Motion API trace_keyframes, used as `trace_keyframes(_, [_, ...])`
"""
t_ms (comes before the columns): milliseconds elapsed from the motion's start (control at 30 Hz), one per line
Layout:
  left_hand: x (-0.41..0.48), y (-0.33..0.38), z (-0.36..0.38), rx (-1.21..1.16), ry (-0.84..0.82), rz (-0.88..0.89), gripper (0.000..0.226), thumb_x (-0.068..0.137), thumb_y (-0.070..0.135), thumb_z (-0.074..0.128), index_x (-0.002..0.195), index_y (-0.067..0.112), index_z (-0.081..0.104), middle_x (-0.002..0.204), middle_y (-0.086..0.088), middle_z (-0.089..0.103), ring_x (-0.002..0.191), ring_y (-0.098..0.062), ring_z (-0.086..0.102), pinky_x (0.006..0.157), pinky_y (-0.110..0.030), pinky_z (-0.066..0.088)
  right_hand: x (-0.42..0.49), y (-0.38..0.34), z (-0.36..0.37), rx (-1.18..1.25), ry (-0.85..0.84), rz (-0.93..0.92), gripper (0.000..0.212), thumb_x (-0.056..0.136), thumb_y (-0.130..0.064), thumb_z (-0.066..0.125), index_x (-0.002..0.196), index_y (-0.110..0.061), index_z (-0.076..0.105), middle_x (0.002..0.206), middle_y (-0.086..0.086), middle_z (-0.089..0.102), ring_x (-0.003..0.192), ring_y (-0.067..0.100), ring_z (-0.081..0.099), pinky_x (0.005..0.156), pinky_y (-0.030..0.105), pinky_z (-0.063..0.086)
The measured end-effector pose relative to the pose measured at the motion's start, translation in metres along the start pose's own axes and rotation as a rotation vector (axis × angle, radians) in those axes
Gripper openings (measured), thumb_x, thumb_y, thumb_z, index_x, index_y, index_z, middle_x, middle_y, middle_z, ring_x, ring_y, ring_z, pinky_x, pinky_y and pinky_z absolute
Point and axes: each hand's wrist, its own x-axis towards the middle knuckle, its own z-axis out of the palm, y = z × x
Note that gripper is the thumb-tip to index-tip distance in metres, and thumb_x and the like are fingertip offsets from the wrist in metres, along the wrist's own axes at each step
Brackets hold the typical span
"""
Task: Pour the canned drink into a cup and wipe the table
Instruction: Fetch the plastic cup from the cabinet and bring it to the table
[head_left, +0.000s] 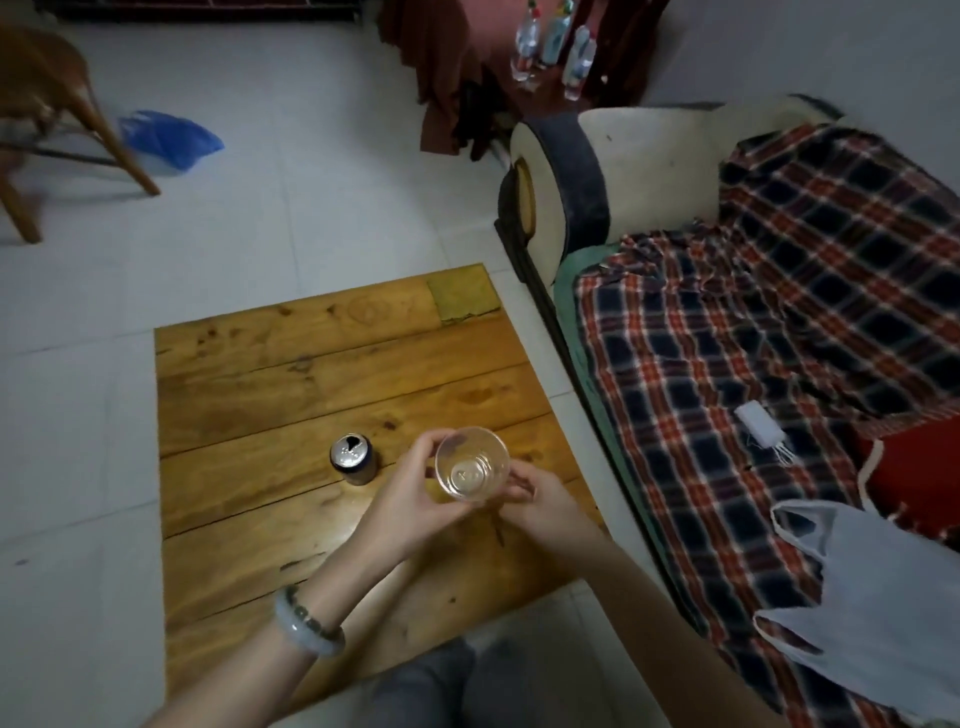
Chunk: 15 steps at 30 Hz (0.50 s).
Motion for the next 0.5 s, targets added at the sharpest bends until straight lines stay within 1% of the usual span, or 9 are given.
trace_keyframes(33, [0.008, -0.004, -0.002, 0.009, 0.005, -0.016, 0.065, 0.062, 0.028, 0.086, 0.111, 0.041, 0.045, 0.117, 0.021, 0.055, 0.104, 0.009, 0.052, 0.082, -0.005, 0.039, 0.01, -0.004, -0.003, -0.012, -0.017, 0.004, 0.041, 0.083, 0.005, 0.054, 0.12, -0.013, 0.054, 0.104, -0.006, 0.061, 0.094, 0.001, 0.057, 0.067, 0.007, 0.047])
trace_keyframes(67, [0.016, -0.009, -0.004, 0.023, 0.007, -0.029, 0.065, 0.063, 0.031, 0.085, 0.112, 0.042, 0.044, 0.118, 0.021, 0.055, 0.105, 0.008, 0.052, 0.082, -0.006, 0.04, 0.021, -0.008, -0.006, -0.017, -0.038, -0.002, 0.039, 0.083, 0.006, 0.055, 0.118, -0.012, 0.054, 0.1, -0.009, 0.06, 0.09, -0.001, 0.056, 0.063, 0.004, 0.045])
trace_keyframes(167, [0.038, -0.032, -0.006, 0.054, 0.026, -0.084, 0.068, 0.063, 0.034, 0.084, 0.117, 0.041, 0.044, 0.12, 0.018, 0.055, 0.107, 0.003, 0.053, 0.084, -0.011, 0.042, 0.055, -0.013, -0.01, -0.067, -0.099, -0.046, 0.037, 0.08, 0.005, 0.062, 0.115, -0.006, 0.057, 0.094, -0.01, 0.06, 0.086, -0.001, 0.056, 0.066, 0.007, 0.046])
trace_keyframes(267, [0.058, -0.058, -0.001, 0.053, 0.079, -0.125, 0.069, 0.062, 0.031, 0.086, 0.116, 0.043, 0.044, 0.119, 0.018, 0.055, 0.107, 0.005, 0.053, 0.087, -0.012, 0.042, 0.094, -0.006, -0.012, -0.076, -0.142, -0.104, 0.036, 0.074, 0.009, 0.066, 0.109, 0.003, 0.06, 0.084, -0.012, 0.058, 0.07, -0.013, 0.057, 0.061, 0.004, 0.041])
trace_keyframes(300, [0.064, -0.067, 0.002, 0.055, 0.098, -0.14, 0.07, 0.062, 0.031, 0.086, 0.115, 0.046, 0.043, 0.119, 0.019, 0.055, 0.108, 0.005, 0.052, 0.088, -0.012, 0.042, 0.106, -0.001, -0.011, -0.057, -0.161, -0.103, 0.037, 0.071, 0.005, 0.068, 0.107, 0.004, 0.06, 0.082, -0.011, 0.059, 0.067, -0.017, 0.056, 0.06, 0.003, 0.041])
trace_keyframes(333, [0.069, -0.077, 0.005, 0.058, 0.115, -0.153, 0.07, 0.062, 0.032, 0.085, 0.115, 0.048, 0.042, 0.12, 0.018, 0.055, 0.11, 0.004, 0.052, 0.09, -0.014, 0.042, 0.12, 0.006, -0.009, -0.038, -0.17, -0.105, 0.04, 0.067, -0.003, 0.068, 0.106, 0.004, 0.061, 0.082, -0.009, 0.062, 0.066, -0.018, 0.056, 0.06, 0.003, 0.041])
trace_keyframes(400, [0.079, -0.101, 0.014, 0.051, 0.144, -0.181, 0.069, 0.063, 0.029, 0.085, 0.117, 0.042, 0.044, 0.122, 0.016, 0.055, 0.113, 0.001, 0.052, 0.094, -0.02, 0.044, 0.148, 0.024, -0.005, -0.021, -0.166, -0.097, 0.045, 0.062, -0.014, 0.06, 0.105, 0.0, 0.064, 0.084, -0.005, 0.066, 0.068, -0.016, 0.057, 0.063, 0.005, 0.042])
trace_keyframes(467, [0.088, -0.128, 0.024, 0.018, 0.181, -0.216, 0.069, 0.064, 0.025, 0.086, 0.119, 0.035, 0.046, 0.122, 0.014, 0.056, 0.114, -0.002, 0.053, 0.096, -0.026, 0.045, 0.174, 0.046, 0.0, -0.036, -0.167, -0.084, 0.036, 0.065, -0.011, 0.061, 0.101, -0.009, 0.065, 0.079, -0.014, 0.067, 0.067, -0.015, 0.057, 0.063, 0.006, 0.042])
trace_keyframes(500, [0.093, -0.14, 0.029, 0.007, 0.196, -0.234, 0.069, 0.063, 0.025, 0.086, 0.119, 0.035, 0.046, 0.122, 0.014, 0.056, 0.114, -0.003, 0.053, 0.096, -0.028, 0.046, 0.186, 0.056, 0.001, -0.05, -0.173, -0.087, 0.031, 0.07, -0.005, 0.064, 0.099, -0.013, 0.065, 0.075, -0.017, 0.066, 0.067, -0.016, 0.057, 0.064, 0.006, 0.042])
